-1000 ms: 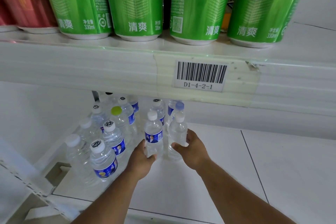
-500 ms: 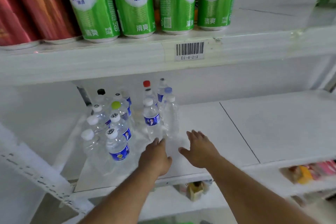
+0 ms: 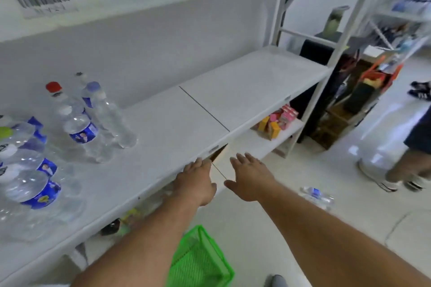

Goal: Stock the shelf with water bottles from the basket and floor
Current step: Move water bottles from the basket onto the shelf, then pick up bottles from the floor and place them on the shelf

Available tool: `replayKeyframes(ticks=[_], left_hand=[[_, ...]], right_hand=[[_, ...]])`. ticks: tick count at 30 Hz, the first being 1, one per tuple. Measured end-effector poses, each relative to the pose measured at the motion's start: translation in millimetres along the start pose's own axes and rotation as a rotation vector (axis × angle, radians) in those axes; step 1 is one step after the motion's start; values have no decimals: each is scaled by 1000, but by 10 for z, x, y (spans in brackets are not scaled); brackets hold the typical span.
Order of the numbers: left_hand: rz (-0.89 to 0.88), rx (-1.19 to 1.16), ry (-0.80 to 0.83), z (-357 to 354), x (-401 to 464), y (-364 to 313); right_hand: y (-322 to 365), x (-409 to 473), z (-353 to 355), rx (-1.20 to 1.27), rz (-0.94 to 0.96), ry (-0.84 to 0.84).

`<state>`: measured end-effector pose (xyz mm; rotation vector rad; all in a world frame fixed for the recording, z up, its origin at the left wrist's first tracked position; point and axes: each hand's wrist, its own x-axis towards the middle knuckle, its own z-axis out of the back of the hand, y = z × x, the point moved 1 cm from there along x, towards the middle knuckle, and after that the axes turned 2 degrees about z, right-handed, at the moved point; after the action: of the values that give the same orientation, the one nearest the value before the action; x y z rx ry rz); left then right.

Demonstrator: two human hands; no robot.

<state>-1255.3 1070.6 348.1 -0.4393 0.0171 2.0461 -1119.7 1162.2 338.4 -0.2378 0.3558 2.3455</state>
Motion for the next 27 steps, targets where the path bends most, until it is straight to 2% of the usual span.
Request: replayKeyframes(ticks=[4, 12, 20, 27], left_hand=[[-116, 96, 105, -321, 85, -636], [-232, 147, 251, -883, 122, -2006], [-213, 146, 299, -1172, 162, -3200], [-158, 116, 314, -1302, 506, -3734]], right_hand=[[-644, -400, -205, 77, -143, 34], [-2020, -1134, -585, 171, -328, 86], [-3318, -1708, -554, 195, -385, 115], [-4052, -1585, -507, 217, -372, 153]])
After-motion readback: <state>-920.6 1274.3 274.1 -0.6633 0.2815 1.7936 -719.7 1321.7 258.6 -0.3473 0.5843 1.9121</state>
